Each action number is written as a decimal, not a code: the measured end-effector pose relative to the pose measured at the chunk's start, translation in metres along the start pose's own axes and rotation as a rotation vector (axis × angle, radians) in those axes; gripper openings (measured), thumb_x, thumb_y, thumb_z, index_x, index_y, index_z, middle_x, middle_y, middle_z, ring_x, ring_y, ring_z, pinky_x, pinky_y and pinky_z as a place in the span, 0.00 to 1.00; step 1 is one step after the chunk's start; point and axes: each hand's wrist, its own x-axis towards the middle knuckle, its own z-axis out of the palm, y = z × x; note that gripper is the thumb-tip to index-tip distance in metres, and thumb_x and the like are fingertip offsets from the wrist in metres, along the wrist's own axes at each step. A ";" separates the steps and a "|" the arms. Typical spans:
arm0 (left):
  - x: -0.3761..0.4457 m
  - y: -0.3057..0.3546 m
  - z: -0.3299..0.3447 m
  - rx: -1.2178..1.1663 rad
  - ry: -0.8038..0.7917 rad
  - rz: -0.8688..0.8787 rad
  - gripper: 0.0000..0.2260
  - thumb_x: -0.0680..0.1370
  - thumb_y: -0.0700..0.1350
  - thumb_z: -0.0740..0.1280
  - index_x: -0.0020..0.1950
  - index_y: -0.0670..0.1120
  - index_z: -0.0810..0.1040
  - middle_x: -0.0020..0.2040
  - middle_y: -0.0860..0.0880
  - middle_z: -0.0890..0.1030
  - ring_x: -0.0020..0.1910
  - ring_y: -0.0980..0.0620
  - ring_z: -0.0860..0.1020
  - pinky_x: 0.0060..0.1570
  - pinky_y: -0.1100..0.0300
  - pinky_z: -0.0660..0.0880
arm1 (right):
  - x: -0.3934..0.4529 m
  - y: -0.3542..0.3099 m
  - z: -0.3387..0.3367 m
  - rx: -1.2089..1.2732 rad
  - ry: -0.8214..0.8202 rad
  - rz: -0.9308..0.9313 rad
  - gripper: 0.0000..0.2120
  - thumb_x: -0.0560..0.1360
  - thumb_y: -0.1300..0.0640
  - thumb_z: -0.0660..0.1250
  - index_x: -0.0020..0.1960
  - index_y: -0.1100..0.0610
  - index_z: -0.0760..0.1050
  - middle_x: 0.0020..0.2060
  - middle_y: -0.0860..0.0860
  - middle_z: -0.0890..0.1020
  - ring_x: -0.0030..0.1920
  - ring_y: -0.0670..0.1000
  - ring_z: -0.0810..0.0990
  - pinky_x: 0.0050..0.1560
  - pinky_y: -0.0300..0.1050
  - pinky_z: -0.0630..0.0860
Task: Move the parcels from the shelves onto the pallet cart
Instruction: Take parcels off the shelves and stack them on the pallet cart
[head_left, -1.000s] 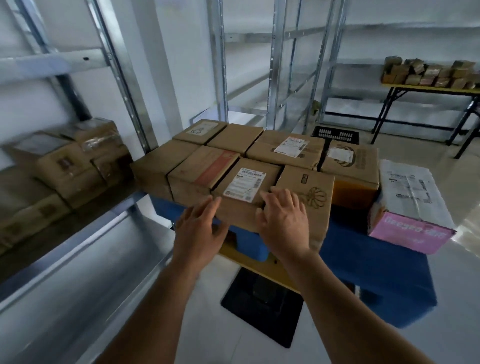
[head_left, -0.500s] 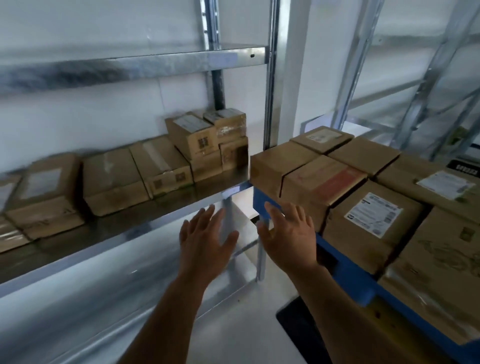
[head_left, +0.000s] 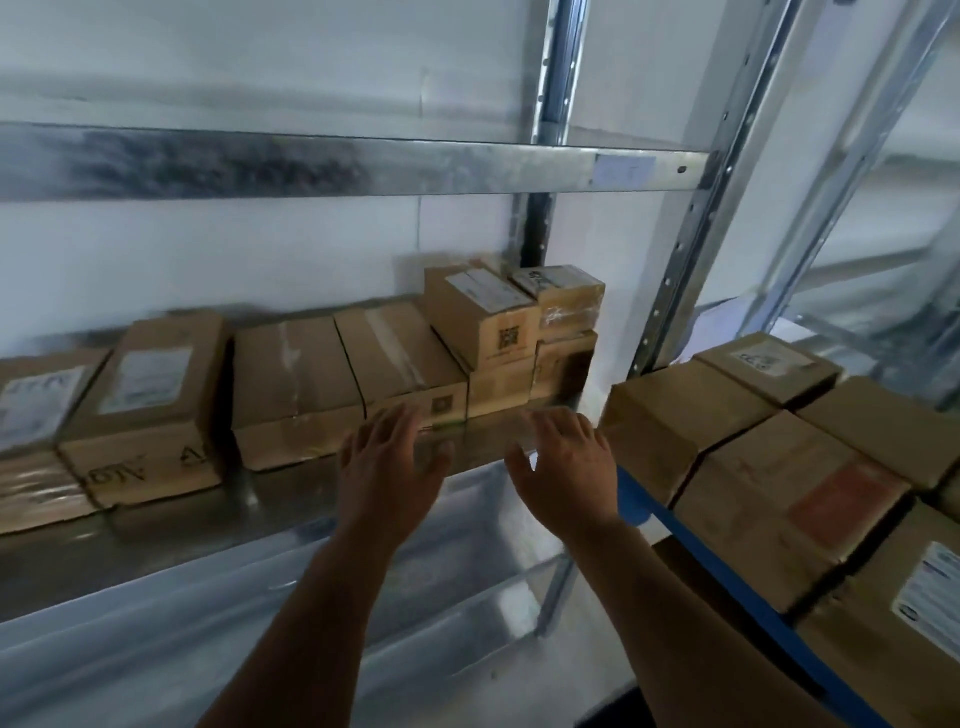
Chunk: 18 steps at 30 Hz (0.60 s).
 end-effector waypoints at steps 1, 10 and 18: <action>0.007 -0.004 -0.001 -0.009 0.016 -0.004 0.24 0.77 0.55 0.63 0.71 0.47 0.67 0.70 0.46 0.70 0.68 0.46 0.65 0.66 0.48 0.61 | 0.008 -0.002 0.002 -0.004 -0.008 -0.006 0.17 0.78 0.47 0.56 0.58 0.56 0.75 0.52 0.54 0.80 0.53 0.53 0.78 0.54 0.50 0.75; 0.077 -0.011 0.012 -0.039 -0.004 -0.068 0.25 0.77 0.56 0.61 0.72 0.47 0.65 0.69 0.45 0.70 0.67 0.46 0.67 0.64 0.49 0.67 | 0.101 0.034 0.017 -0.007 0.040 0.092 0.19 0.77 0.44 0.54 0.58 0.55 0.74 0.52 0.55 0.80 0.51 0.55 0.79 0.50 0.50 0.78; 0.152 0.020 0.045 -0.160 -0.067 -0.121 0.22 0.79 0.54 0.58 0.67 0.41 0.69 0.62 0.42 0.75 0.62 0.44 0.73 0.59 0.51 0.70 | 0.175 0.076 0.031 0.247 0.016 0.265 0.18 0.79 0.41 0.54 0.57 0.52 0.73 0.51 0.50 0.80 0.51 0.51 0.80 0.45 0.42 0.71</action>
